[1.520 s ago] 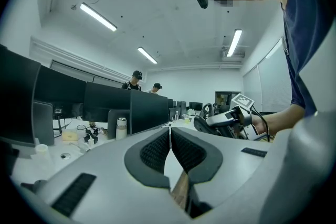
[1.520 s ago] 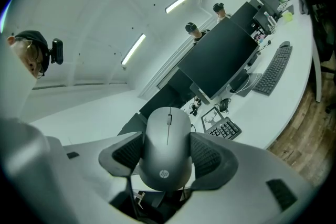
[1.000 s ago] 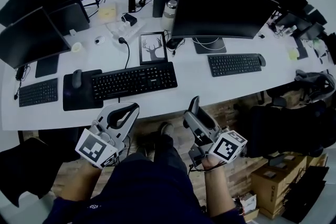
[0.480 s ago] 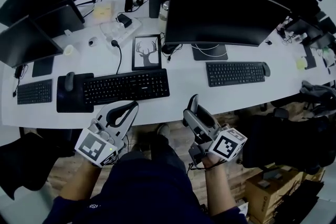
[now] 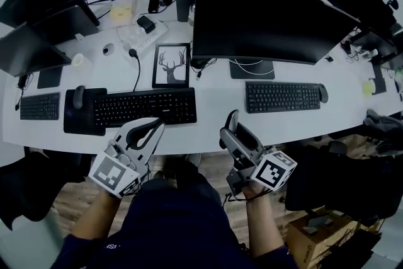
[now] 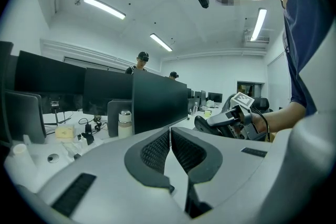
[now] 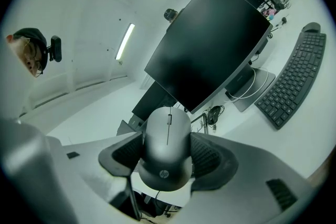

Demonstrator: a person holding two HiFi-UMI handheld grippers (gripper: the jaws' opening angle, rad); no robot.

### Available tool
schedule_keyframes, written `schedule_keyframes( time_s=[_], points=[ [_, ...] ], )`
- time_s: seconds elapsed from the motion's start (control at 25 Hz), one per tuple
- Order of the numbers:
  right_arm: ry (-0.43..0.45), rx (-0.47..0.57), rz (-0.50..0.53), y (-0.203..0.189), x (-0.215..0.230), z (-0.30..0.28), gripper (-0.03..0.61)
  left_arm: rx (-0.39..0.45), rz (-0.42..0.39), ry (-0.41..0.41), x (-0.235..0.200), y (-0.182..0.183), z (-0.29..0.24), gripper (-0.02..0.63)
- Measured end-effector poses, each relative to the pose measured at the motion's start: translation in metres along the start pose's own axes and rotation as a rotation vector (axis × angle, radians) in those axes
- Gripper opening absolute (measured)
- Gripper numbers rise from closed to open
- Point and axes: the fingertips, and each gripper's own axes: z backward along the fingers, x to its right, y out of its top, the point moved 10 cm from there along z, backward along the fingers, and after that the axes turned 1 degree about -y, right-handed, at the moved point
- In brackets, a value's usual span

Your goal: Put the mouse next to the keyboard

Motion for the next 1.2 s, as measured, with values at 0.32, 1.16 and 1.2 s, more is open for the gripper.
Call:
schedule_keyframes(
  time_s=[0.32,1.16,1.2],
  points=[
    [0.008,-0.037,-0.006,0.019,0.027,-0.004,0.288,-0.02,0.016,0.04,0.001,-0.003,-0.023,0.038],
    [-0.027,-0.097,-0.007,0.041,0.075,-0.037,0.288,-0.067,0.082,0.073,-0.018,-0.019,-0.066,0.038],
    [-0.031,-0.099,-0.006,0.042,0.077,-0.04,0.288,-0.069,0.084,0.071,-0.021,-0.021,-0.068,0.038]
  ],
)
